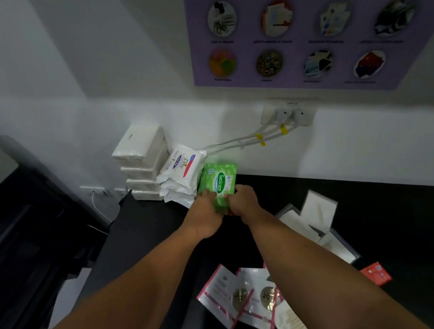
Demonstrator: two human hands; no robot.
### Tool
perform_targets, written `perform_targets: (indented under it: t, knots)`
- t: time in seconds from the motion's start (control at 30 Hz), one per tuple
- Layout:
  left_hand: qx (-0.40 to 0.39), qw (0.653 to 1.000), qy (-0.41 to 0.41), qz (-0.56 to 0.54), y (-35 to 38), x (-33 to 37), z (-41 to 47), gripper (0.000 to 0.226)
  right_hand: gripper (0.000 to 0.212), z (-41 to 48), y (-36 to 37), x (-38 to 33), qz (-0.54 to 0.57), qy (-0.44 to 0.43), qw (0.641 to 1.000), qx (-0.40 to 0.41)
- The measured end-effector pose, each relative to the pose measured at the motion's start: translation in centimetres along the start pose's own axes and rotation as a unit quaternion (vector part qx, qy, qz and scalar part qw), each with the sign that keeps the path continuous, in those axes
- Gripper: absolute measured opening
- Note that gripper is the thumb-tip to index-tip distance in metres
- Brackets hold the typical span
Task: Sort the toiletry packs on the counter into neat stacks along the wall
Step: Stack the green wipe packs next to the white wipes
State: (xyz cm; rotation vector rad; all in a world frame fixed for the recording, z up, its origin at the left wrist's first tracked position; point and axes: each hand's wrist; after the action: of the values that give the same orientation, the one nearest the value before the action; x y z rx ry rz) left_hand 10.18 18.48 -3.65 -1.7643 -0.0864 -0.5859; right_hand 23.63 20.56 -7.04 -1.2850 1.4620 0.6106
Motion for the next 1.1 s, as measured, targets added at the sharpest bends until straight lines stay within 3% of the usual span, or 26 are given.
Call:
perform_targets:
  t: [0.1, 0.33, 0.47, 0.6, 0.73, 0.9, 1.1]
  knots:
    - [-0.027, 0.998, 0.022, 0.053, 1.4, -1.5, 0.7, 0.059, 0.030, 0.3, 0.6, 0.1, -0.127, -0.052, 0.991, -0.007]
    - [-0.059, 0.994, 0.053, 0.079, 1.7, -2.7, 1.6, 0.073, 0.039, 1.0, 1.6, 0.2, -0.157, -0.037, 0.986, -0.053]
    - [0.050, 0.996, 0.068, -0.003, 1.8, -1.5, -0.2, 0.063, 0.052, 0.3, 0.3, 1.0, -0.127, -0.036, 0.991, -0.014]
    - [0.139, 0.983, 0.112, -0.050, 3.9, 1.4, -2.0, 0.045, 0.039, -1.5, -4.7, 3.2, -0.191, -0.149, 0.968, 0.069]
    - [0.014, 0.988, 0.153, -0.027, 7.6, 4.8, -1.6, 0.047, 0.044, -2.7, -11.9, 6.9, -0.319, -0.162, 0.928, 0.102]
    - [-0.145, 0.964, 0.170, 0.146, 11.7, 9.3, -1.4, 0.072, 0.065, -5.2, -19.4, 10.8, -0.450, -0.073, 0.889, -0.030]
    - [-0.159, 0.952, 0.165, 0.202, 14.3, 12.0, -4.0, 0.068, 0.072, -8.8, -22.7, 13.5, -0.467, -0.120, 0.872, -0.084]
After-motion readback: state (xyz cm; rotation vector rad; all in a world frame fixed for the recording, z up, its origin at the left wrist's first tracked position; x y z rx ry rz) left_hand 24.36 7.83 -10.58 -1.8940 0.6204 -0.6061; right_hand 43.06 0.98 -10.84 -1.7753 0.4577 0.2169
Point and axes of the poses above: each hand's wrist, its own z-axis towards the middle knuckle, its own y-axis out of the palm, x = y × z, and after that the axes turned 14 degrees about z, right-handed
